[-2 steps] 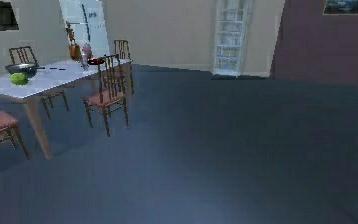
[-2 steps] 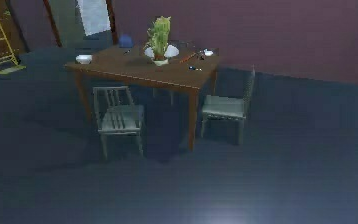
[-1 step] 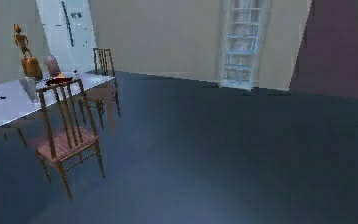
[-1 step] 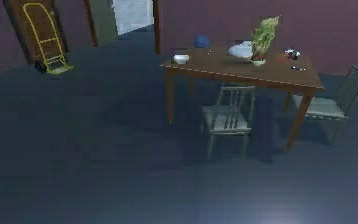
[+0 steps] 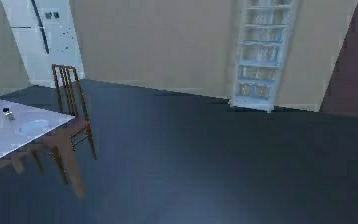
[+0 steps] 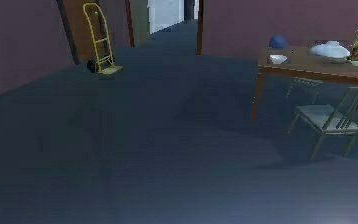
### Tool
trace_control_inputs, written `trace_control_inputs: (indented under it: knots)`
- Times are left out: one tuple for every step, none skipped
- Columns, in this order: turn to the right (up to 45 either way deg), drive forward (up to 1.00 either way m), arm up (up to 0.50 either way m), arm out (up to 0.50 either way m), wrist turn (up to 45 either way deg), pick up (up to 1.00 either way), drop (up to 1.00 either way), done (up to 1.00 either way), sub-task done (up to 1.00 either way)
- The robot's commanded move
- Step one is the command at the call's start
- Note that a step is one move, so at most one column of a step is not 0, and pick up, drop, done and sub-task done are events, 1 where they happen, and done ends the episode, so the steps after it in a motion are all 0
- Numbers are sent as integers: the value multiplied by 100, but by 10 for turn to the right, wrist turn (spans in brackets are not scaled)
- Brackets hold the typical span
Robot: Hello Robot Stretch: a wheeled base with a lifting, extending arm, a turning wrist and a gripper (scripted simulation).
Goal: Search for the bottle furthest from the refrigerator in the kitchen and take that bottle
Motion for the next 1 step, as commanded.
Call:
trace_control_inputs:
  knots:
    - [0,45,0,0,0,0,0,0,0]
